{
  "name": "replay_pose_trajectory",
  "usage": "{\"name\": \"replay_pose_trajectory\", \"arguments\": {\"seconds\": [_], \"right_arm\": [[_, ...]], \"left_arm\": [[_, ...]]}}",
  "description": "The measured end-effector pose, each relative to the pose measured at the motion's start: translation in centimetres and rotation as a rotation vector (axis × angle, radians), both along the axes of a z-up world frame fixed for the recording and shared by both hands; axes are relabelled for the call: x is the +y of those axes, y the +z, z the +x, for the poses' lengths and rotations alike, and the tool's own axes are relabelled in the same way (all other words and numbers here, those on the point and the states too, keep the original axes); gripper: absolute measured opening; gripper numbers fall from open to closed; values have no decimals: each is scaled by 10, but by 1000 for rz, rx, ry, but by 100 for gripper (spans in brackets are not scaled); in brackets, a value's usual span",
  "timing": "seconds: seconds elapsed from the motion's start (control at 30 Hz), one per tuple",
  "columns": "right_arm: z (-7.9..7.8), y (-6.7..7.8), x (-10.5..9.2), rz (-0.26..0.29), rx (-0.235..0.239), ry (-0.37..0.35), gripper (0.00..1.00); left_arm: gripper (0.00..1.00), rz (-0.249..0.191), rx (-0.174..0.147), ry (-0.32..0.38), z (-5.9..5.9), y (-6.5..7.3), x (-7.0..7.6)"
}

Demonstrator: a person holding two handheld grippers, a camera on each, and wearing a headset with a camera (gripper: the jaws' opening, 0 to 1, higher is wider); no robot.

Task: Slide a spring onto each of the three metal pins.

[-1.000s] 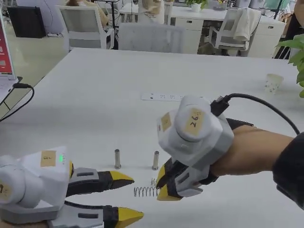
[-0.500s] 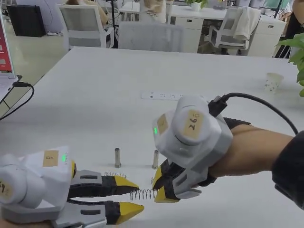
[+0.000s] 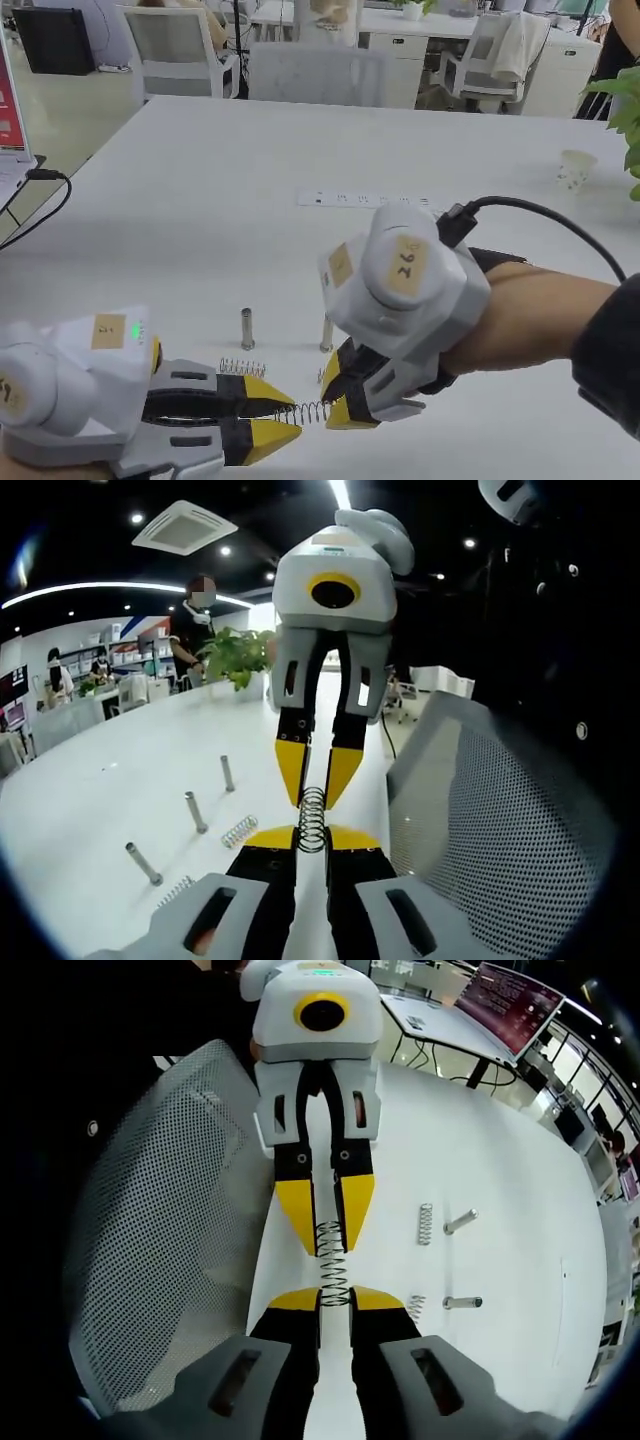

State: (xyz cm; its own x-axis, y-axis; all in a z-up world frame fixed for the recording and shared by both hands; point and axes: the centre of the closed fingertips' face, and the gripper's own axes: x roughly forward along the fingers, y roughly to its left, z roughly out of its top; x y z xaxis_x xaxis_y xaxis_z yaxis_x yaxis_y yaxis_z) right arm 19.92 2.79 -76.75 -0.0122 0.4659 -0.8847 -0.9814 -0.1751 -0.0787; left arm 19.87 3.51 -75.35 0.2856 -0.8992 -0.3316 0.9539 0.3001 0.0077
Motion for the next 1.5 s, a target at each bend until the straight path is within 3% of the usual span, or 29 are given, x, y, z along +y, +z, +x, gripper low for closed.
{"name": "replay_pose_trajectory", "arguments": {"seconds": [0.87, 1.5], "right_arm": [[1, -8, 0, 25, 31, -17, 9], [-5, 17, 9, 67, 50, -34, 8]], "left_arm": [[2, -31, 7, -4, -2, 9, -1], [2, 1, -1, -14, -2, 3, -1]]}}
